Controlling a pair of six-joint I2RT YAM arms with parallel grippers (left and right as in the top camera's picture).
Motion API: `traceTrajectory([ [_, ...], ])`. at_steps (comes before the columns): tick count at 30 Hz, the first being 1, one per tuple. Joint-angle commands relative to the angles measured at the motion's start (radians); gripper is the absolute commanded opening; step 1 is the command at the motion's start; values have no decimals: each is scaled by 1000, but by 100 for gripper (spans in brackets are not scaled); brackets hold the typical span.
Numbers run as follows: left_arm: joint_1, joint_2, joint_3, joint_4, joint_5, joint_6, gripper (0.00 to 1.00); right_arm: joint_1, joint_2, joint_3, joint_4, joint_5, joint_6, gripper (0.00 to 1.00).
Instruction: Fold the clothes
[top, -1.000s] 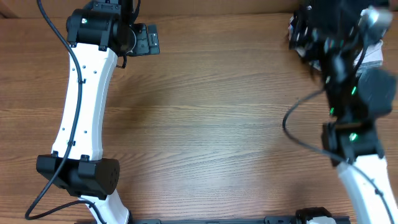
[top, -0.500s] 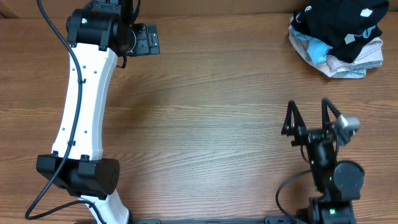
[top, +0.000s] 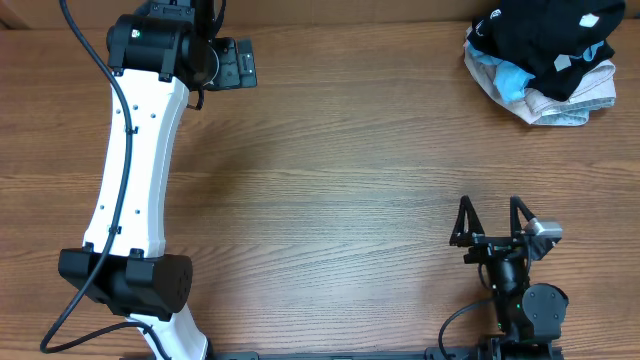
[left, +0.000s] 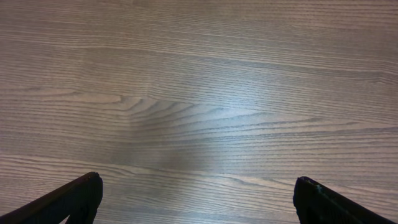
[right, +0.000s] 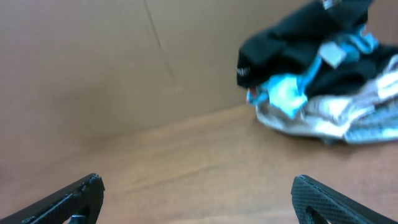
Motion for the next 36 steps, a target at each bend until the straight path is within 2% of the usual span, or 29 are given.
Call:
traceTrajectory([
  [1, 2, -2, -4, 0, -5, 5, 100, -2, -48, -11, -71, -13, -6, 100],
  [36, 2, -5, -4, 0, -6, 5, 100, -3, -58, -10, -63, 5, -6, 100],
])
